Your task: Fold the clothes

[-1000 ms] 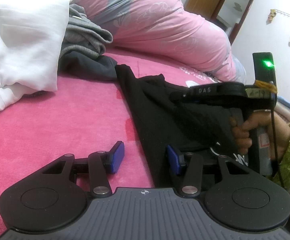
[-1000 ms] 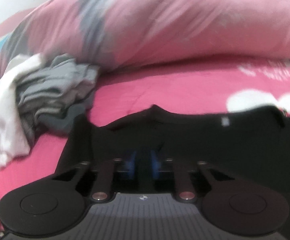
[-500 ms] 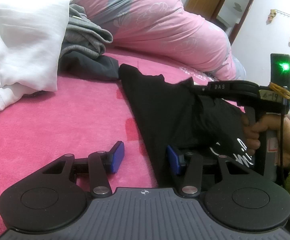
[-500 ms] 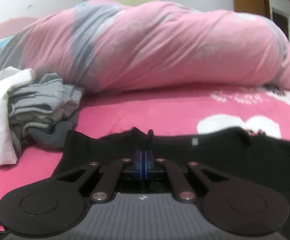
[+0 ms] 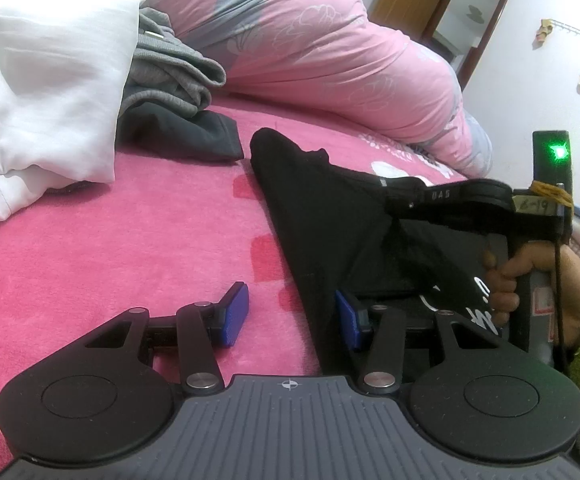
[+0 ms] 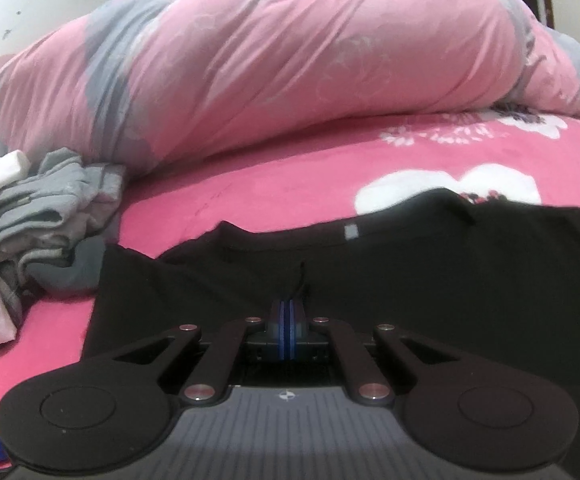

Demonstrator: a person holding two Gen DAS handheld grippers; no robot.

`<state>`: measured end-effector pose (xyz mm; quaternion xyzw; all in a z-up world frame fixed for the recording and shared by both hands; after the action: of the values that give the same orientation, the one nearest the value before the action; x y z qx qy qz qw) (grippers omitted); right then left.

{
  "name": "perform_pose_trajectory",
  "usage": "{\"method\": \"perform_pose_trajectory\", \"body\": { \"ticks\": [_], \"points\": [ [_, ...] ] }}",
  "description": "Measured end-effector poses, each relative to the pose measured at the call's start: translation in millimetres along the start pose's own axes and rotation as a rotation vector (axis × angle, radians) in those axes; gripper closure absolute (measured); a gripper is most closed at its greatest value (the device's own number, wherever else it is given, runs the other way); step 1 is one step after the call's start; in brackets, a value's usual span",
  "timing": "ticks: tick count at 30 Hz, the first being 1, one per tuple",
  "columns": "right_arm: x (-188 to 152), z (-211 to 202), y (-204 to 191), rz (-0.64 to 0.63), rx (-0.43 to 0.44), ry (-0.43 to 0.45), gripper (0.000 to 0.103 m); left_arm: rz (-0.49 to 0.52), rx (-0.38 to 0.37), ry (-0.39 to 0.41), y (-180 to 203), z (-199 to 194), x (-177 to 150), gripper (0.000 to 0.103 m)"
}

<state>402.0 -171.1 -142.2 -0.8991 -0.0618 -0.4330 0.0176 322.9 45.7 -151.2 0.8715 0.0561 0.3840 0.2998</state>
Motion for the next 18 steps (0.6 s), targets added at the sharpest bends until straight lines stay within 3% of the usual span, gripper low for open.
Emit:
{"method": "perform_pose_trajectory", "body": {
  "ticks": [7, 12, 14, 16, 18],
  "points": [
    [-2, 3, 9, 0.076, 0.051, 0.002, 0.096, -0.003, -0.002, 0.000, 0, 0, 0, 0.055],
    [-2, -31, 17, 0.101, 0.088, 0.013, 0.090, -0.005, -0.004, -0.001, 0, 0, -1, 0.055],
    [-6, -48, 7, 0.055, 0.144, 0.012, 0.089, -0.005, -0.004, -0.001, 0, 0, -1, 0.055],
    [-12, -63, -12, -0.084, 0.188, 0.015, 0.083, -0.011, -0.007, -0.002, 0, -1, 0, 0.055],
    [-21, -77, -37, -0.293, 0.216, 0.038, 0.063, -0.026, -0.014, -0.006, -1, -2, 1, 0.055]
  ]
}}
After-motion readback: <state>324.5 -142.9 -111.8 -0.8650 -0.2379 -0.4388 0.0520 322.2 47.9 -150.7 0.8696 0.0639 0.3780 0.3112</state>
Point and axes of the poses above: each gripper's, at about its wrist camera, not at the fingertips, and z roughly the way its jaws point, y to its right, x to its top, the point moved 10 cm from there along z, roughly the way its jaws point, and after that the axes turned 15 degrees about -z, right-handed, at the moved point
